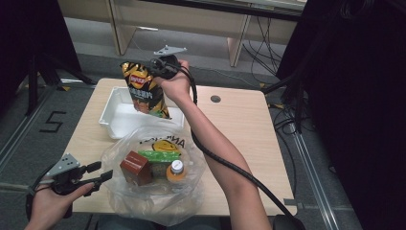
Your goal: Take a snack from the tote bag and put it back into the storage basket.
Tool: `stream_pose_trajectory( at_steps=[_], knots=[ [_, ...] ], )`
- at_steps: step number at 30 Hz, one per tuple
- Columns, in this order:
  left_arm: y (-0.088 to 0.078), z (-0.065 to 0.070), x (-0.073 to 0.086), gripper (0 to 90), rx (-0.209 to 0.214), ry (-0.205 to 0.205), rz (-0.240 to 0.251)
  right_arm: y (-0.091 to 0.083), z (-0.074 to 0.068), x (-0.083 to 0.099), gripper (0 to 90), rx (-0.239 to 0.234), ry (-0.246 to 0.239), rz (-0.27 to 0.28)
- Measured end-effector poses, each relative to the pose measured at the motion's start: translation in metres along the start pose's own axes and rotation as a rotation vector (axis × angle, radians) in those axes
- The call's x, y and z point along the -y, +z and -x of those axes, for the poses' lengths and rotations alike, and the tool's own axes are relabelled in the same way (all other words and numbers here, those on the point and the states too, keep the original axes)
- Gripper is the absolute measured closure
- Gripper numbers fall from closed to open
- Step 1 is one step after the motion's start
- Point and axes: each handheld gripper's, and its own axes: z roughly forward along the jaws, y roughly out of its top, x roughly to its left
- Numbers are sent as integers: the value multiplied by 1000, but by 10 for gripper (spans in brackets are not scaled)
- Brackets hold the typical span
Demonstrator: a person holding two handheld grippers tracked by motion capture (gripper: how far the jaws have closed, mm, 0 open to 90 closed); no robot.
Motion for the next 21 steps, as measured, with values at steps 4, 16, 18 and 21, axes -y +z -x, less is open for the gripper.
stream_pose_trajectory(
  at_steps=[4,16,18,21],
  knots=[
    [0,0,0,397,-1,0,0,8,2,5,898,-1,7,-14],
    [0,0,1,398,1,-5,-1,25,5,14,897,-4,44,-26],
    [0,0,1,398,0,1,-1,28,5,17,896,3,44,-16],
    [0,0,1,398,1,0,0,31,6,20,895,0,47,-14]
  ],
)
